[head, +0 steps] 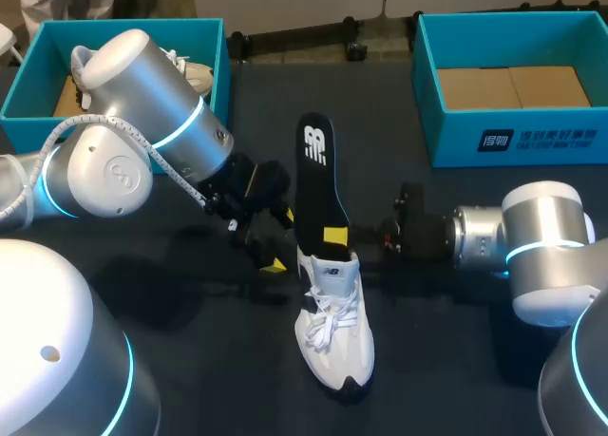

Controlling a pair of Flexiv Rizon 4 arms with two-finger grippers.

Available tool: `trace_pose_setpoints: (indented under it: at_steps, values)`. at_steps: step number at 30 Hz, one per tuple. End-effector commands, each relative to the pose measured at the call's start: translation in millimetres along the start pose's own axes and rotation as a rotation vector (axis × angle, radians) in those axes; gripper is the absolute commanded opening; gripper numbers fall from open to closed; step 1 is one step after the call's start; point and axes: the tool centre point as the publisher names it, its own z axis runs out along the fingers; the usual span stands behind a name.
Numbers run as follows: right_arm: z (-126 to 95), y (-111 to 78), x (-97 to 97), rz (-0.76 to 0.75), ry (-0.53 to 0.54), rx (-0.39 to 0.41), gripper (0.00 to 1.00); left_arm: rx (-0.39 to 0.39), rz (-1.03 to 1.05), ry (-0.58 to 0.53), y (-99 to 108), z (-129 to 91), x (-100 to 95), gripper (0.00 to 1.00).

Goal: Take the shoe out of the shoebox, open the shoe tongue, remove and reinsert the insole, then place the shoe into the shoebox

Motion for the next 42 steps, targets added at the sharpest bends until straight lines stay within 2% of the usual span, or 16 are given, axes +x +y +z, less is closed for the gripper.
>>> trace_pose_setpoints:
  at_steps: [1, 10, 14, 15, 16, 17, 22, 30, 42]
  values:
    - [-4, -2.5, -0.8, 0.008, -0.002, -0.005, 0.20, 0.000, 0.000, 0.001, 0, 1, -0.4, 1.00]
    - [-2, 5.6, 1.8, -0.005, -0.001, 0.013, 0.33, 0.000, 0.000, 0.001, 0, 1, -0.4, 1.00]
    - [3, 11.5, 3.8, -0.009, -0.013, 0.044, 0.25, 0.000, 0.000, 0.001, 0, 1, -0.4, 1.00]
    - [3, 12.2, 4.0, -0.007, -0.023, 0.050, 0.17, 0.000, 0.000, 0.001, 0, 1, -0.4, 1.00]
    - [3, 12.5, 4.1, -0.007, -0.023, 0.051, 0.14, 0.000, 0.000, 0.001, 0, 1, -0.4, 1.00]
    - [3, 12.7, 4.1, -0.007, -0.024, 0.052, 0.00, 0.000, 0.000, 0.001, 0, 1, -0.4, 1.00]
    - [0, 9.6, 0.2, 0.006, -0.027, 0.040, 0.00, 0.000, 0.000, 0.001, 0, 1, -0.4, 1.00]
    - [-7, -10.7, -5.9, 0.033, -0.011, -0.015, 0.00, 0.000, 0.000, 0.001, 0, 1, -0.4, 1.00]
    - [-11, -23.2, -9.2, 0.066, -0.009, -0.027, 0.00, 0.000, 0.000, 0.001, 0, 1, -0.4, 1.00]
